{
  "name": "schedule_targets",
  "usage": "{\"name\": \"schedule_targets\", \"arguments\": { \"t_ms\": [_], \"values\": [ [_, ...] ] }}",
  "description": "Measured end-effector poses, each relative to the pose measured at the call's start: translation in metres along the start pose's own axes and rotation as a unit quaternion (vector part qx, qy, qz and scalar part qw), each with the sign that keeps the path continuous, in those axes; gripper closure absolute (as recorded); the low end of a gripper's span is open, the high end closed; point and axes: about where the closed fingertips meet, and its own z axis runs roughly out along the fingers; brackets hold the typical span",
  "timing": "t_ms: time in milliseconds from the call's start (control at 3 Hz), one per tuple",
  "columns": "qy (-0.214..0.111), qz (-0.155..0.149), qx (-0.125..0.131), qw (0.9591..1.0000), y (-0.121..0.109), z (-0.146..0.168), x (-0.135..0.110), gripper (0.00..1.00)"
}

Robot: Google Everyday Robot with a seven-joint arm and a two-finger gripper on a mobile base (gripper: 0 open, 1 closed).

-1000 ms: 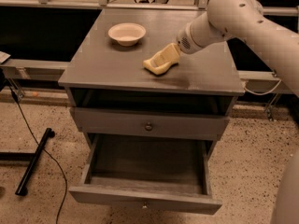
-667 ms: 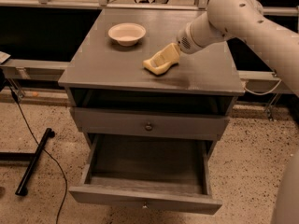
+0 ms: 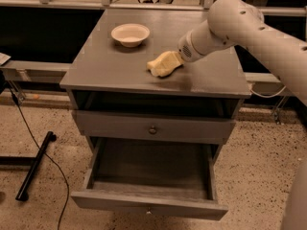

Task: Place sponge into middle drawer

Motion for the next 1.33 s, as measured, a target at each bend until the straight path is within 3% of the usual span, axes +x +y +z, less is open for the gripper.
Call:
{"name": "schedule_targets", "arguments": {
  "t_ms": [333,667,1333],
  "values": [
    [0.008,0.006,0.006,0.9999,0.007,0.003,0.007,0.00],
    [0.014,0.008,-0.001,0.9999,0.014,0.006,0.010,0.16],
    [0.013,0.009,-0.040,0.9991,0.031,0.016,0.006,0.64]
  ]
}}
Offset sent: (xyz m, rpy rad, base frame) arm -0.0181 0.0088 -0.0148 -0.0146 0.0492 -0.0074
